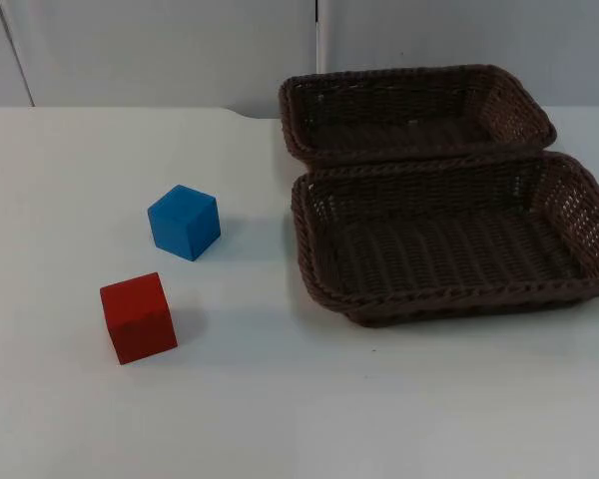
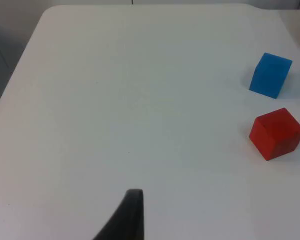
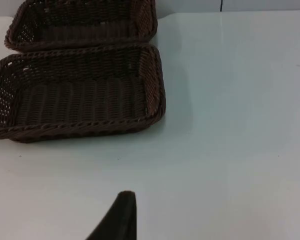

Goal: Pick up one cube with the left hand and place it into the upper basket. Pick up one cube with the right hand and place it into the lower basket.

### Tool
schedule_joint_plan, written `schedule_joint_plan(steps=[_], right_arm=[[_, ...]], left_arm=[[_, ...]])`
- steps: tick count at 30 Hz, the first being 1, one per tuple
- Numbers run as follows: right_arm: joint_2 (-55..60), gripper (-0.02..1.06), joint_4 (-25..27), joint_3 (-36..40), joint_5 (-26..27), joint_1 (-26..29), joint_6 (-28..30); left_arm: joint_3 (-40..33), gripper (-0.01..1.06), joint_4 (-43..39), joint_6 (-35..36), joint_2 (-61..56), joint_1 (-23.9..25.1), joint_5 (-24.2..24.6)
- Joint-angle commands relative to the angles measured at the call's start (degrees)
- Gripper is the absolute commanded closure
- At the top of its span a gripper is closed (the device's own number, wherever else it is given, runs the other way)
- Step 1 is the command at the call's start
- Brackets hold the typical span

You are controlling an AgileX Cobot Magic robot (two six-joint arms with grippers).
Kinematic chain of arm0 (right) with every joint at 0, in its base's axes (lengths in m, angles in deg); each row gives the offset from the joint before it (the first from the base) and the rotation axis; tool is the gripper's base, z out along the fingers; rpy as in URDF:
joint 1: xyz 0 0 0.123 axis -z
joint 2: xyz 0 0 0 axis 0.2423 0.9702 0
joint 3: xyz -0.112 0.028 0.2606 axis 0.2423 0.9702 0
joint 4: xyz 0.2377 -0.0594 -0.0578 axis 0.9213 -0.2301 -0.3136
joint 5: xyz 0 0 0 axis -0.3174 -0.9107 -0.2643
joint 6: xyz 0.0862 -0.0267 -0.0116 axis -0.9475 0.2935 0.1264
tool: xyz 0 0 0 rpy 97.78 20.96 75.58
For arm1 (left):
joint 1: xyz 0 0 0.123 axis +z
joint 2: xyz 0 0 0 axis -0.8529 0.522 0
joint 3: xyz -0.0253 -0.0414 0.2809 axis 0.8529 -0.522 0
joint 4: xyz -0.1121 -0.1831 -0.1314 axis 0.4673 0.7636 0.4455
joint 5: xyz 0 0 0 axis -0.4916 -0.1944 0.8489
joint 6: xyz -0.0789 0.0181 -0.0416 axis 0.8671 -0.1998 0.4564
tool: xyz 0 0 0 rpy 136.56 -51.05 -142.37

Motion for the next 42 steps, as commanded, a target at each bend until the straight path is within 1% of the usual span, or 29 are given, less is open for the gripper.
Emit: schedule_joint_plan(steps=[1, 23, 27, 31, 42], right_arm=[[-0.3, -0.01, 0.1, 0.3, 0.2, 0.4, 0.5], [-0.3, -0.01, 0.1, 0.3, 0.2, 0.3, 0.5], [-0.3, -0.01, 0.1, 0.3, 0.2, 0.3, 0.5], [-0.3, -0.01, 0.1, 0.3, 0.2, 0.3, 0.5], [-0.3, -0.01, 0.1, 0.3, 0.2, 0.3, 0.5]], left_arm=[[-0.2, 0.0, 1.1, -0.6, -0.2, -0.4, -0.5], [0.0, 0.0, 3.6, -0.8, 0.1, -0.4, -1.0], [0.5, 0.0, 3.6, -0.8, 2.6, -0.4, -1.8], [1.3, 0.0, 3.6, -0.8, 7.4, -0.4, -3.7], [1.7, 0.0, 4.1, -1.2, 13.8, -0.4, -6.0]])
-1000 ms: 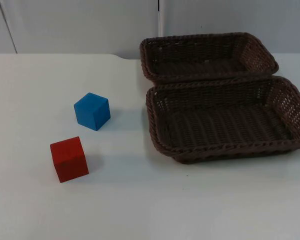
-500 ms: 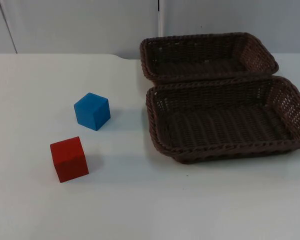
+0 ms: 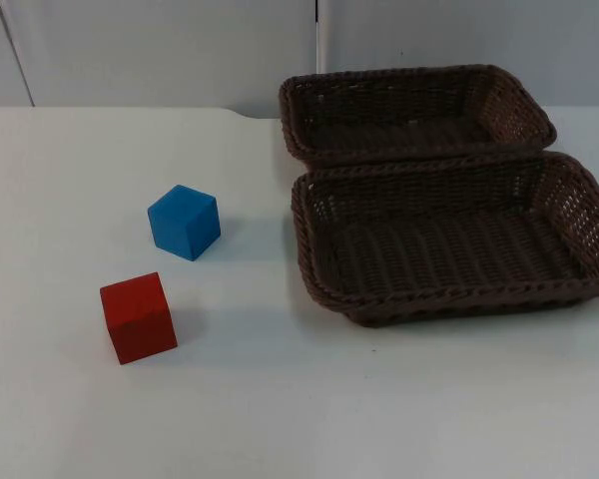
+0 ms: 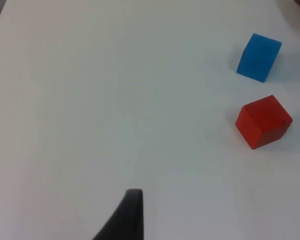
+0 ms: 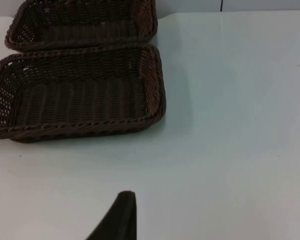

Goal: Pick up one cube with the left hand and place it into the upper basket. Pick up one cube with the right hand and place it into the lower basket.

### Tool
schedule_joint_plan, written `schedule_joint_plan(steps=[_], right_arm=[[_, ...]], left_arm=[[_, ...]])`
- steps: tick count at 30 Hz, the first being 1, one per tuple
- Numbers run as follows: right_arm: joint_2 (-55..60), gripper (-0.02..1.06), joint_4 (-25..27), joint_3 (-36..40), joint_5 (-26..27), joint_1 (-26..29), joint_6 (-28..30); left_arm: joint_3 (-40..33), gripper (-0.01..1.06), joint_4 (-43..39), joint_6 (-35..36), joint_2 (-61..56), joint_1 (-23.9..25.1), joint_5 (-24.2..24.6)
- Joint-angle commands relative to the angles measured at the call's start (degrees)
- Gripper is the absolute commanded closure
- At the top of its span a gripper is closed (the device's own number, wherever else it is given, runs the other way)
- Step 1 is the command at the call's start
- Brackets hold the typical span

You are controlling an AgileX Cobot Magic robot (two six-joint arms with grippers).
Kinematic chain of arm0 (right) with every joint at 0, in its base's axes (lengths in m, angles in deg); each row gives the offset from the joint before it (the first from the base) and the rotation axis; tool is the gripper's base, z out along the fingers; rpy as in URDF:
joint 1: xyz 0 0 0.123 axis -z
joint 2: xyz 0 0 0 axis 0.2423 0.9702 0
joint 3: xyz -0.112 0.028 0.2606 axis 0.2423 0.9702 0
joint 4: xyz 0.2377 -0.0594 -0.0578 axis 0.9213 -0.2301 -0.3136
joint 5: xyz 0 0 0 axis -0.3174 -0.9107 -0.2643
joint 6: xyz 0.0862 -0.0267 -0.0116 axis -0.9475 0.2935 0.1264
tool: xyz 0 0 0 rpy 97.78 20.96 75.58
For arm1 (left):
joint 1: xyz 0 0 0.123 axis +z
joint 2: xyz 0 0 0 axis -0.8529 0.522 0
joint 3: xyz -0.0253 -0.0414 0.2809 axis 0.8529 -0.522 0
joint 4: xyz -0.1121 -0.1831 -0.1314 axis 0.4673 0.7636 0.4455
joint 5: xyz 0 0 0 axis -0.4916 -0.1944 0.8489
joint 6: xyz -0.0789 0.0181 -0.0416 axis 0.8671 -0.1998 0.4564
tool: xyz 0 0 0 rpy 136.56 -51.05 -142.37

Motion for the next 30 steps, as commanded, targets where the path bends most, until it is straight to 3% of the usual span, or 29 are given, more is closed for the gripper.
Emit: schedule_joint_plan(steps=[1, 19, 30], right_arm=[[-0.3, -0.01, 0.1, 0.3, 0.2, 0.3, 0.5], [-0.3, -0.01, 0.1, 0.3, 0.2, 0.3, 0.5], [-0.3, -0.01, 0.1, 0.3, 0.2, 0.3, 0.5]], left_arm=[[0.4, 0.0, 1.1, -0.2, 1.0, -0.4, -1.3], [0.5, 0.0, 5.9, -3.4, 7.7, -0.4, -6.0], [4.7, 0.0, 8.3, -8.4, 14.1, -0.4, -9.0]])
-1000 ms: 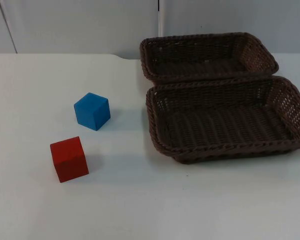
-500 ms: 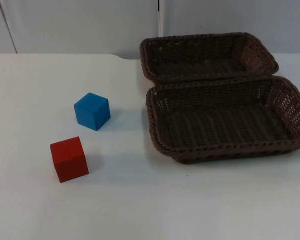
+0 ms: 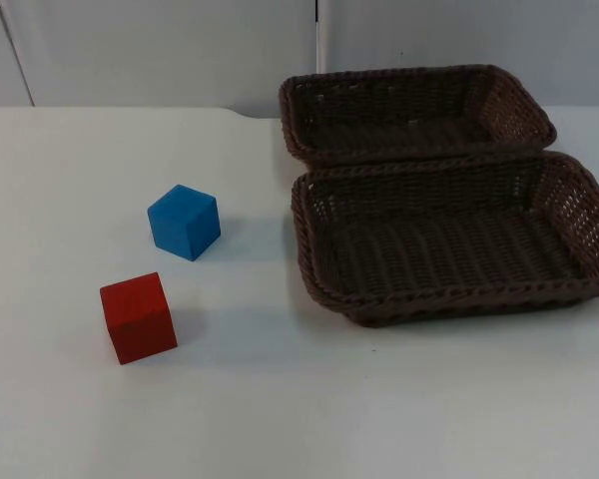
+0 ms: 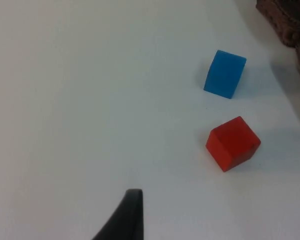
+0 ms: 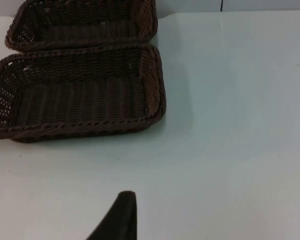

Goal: Pick up one cube with the left hand and place it into the upper basket. Pick up one cube with the right hand and place it into the lower basket.

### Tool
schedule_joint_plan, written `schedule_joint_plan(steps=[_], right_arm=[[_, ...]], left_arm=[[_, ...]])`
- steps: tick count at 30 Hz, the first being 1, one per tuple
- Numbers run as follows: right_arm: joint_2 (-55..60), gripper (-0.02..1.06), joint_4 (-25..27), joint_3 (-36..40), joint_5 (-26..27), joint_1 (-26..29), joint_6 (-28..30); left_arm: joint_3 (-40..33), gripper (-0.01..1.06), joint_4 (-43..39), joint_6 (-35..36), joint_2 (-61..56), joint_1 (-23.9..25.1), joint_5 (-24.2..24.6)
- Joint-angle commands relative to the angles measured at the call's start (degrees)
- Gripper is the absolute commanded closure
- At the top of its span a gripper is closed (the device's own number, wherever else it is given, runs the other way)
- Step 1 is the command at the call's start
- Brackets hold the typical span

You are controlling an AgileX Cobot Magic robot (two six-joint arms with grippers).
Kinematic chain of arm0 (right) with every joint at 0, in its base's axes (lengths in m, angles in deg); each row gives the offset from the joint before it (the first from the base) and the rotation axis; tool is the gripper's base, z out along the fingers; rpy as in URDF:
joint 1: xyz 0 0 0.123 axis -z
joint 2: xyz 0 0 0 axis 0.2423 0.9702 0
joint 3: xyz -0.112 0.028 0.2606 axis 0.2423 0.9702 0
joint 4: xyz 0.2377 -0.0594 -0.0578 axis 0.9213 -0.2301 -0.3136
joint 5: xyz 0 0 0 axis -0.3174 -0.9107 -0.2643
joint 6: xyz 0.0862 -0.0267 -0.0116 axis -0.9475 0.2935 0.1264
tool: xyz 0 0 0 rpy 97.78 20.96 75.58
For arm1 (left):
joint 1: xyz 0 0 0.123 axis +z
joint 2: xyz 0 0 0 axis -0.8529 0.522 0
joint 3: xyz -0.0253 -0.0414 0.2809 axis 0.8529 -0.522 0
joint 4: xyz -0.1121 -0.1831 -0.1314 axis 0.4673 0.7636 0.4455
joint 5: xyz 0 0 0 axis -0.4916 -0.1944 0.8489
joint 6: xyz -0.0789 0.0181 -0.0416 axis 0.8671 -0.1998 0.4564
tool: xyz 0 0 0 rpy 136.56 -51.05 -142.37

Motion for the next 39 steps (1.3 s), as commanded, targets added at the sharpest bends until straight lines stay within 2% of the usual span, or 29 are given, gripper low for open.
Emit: schedule_joint_plan(steps=[1, 10, 14, 19, 39], right_arm=[[-0.3, -0.01, 0.0, 0.3, 0.2, 0.3, 0.5], [-0.3, -0.01, 0.0, 0.3, 0.2, 0.3, 0.5], [-0.3, -0.01, 0.0, 0.3, 0.2, 0.3, 0.5], [-0.3, -0.01, 0.0, 0.3, 0.2, 0.3, 0.5], [-0.3, -0.01, 0.0, 0.3, 0.2, 0.3, 0.5]], left_arm=[[1.3, 0.0, 0.8, -1.0, 1.7, -0.4, -1.4], [5.8, 0.0, 3.3, -4.5, 10.1, -0.4, -2.7], [7.8, 0.0, 8.6, -10.0, 16.4, -0.4, -3.2], [8.0, 0.0, 11.6, -13.4, 21.6, -0.4, -5.0], [8.0, 0.0, 15.9, -17.0, 33.5, -0.4, -10.2]])
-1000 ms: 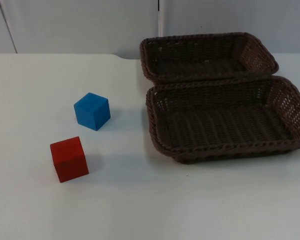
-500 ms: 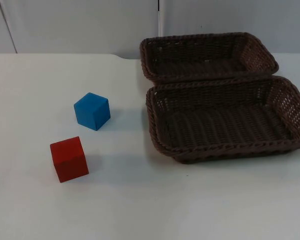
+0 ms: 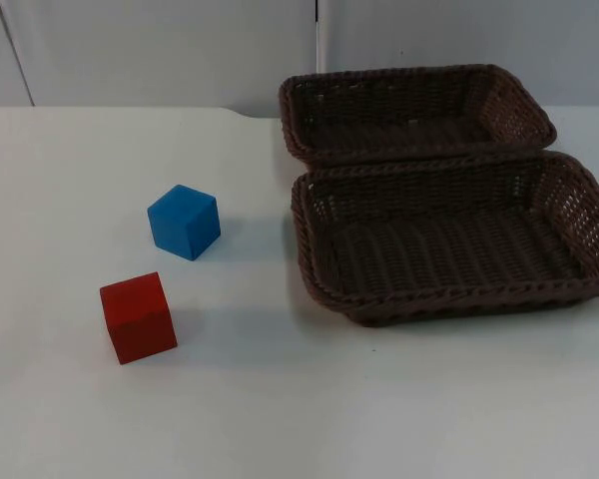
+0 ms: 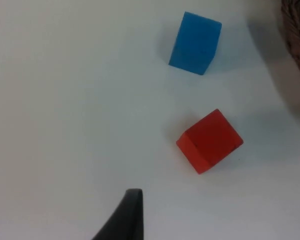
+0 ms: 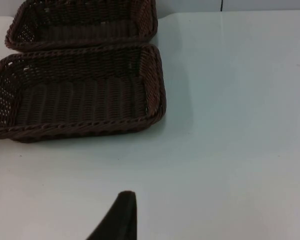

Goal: Pick up one cube with the left hand and place it into the upper basket. Pick up one cube with the right hand and place it into the lower basket.

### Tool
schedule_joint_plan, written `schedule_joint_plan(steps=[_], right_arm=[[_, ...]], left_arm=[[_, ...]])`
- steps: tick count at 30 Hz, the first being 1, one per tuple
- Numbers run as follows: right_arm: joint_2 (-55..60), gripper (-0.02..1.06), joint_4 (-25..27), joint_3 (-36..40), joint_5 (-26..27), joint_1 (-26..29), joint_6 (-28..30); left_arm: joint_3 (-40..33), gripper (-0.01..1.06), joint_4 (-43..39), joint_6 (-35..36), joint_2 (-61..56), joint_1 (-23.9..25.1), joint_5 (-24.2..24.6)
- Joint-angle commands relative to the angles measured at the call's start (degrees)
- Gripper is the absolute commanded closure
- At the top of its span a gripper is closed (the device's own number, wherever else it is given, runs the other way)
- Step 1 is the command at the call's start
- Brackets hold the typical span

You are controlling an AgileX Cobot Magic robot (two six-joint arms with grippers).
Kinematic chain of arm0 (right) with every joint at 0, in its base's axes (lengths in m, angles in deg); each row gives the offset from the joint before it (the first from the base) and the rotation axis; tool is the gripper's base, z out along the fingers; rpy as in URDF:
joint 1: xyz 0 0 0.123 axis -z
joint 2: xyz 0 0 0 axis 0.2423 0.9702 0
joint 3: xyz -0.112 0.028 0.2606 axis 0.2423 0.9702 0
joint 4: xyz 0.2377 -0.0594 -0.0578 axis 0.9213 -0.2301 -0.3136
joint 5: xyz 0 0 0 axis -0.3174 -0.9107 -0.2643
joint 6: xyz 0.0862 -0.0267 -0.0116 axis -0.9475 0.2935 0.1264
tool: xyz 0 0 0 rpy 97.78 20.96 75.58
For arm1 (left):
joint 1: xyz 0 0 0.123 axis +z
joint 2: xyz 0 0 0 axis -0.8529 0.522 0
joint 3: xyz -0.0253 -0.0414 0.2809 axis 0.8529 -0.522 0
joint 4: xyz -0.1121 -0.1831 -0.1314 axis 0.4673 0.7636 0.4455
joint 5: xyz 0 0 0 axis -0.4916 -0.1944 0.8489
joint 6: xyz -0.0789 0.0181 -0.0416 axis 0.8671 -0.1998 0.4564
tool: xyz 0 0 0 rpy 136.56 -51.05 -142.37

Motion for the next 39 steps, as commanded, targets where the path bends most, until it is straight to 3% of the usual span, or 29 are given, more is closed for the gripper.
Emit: schedule_joint_plan(steps=[1, 12, 39], right_arm=[[-0.3, -0.01, 0.0, 0.3, 0.2, 0.3, 0.5], [-0.3, -0.01, 0.0, 0.3, 0.2, 0.3, 0.5], [-0.3, -0.01, 0.0, 0.3, 0.2, 0.3, 0.5]], left_arm=[[0.3, 0.0, 1.8, -1.3, 0.6, -0.4, -1.3], [0.4, 0.0, 12.6, -12.8, 9.5, -0.4, -6.7], [24.2, 0.0, 13.0, -15.4, 37.6, -2.3, -4.3]])
